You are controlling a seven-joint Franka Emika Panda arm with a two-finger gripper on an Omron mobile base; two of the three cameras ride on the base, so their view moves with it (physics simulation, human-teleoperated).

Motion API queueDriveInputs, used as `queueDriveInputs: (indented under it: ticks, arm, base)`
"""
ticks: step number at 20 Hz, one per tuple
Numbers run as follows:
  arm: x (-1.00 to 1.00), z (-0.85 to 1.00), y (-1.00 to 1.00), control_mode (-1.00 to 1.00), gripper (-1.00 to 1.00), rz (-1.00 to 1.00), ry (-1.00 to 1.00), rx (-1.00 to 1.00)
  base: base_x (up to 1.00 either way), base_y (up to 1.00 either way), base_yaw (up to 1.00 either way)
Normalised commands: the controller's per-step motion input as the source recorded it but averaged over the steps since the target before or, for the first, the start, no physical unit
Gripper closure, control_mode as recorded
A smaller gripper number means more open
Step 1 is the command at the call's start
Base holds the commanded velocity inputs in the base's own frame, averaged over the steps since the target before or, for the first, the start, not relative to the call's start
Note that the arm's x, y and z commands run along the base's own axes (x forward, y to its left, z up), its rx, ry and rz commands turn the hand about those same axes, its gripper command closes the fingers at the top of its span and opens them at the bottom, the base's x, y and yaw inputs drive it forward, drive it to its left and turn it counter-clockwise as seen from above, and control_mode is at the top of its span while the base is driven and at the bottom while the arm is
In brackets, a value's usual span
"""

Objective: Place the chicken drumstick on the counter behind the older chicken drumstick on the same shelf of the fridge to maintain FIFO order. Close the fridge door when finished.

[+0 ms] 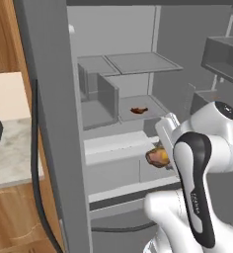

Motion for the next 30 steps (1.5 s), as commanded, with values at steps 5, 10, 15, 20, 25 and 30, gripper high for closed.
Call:
queueDriveInputs:
  ticks: [5,10,15,20,25,30]
  arm:
    - [0.0,0.0,0.0,1.0,1.0,0.0,0.0,0.0]
    - [0.0,0.0,0.0,1.0,1.0,0.0,0.0,0.0]
    - [0.39,-0.02,0.0,-1.0,1.0,0.07,-0.04,0.0]
    - [1.0,-0.05,0.29,-1.0,1.0,0.28,-0.1,-0.11]
    - [0.88,-0.04,0.44,-1.0,1.0,0.27,-0.12,-0.19]
    - [0.7,-0.21,0.07,-1.0,1.0,0.11,-0.02,-0.02]
  base:
    - [0.73,-0.07,0.05]
    - [0.77,-0.02,0.07]
    - [0.57,0.0,0.07]
    - [0.0,0.0,0.0]
    - [0.0,0.0,0.0]
    - [0.0,0.0,0.0]
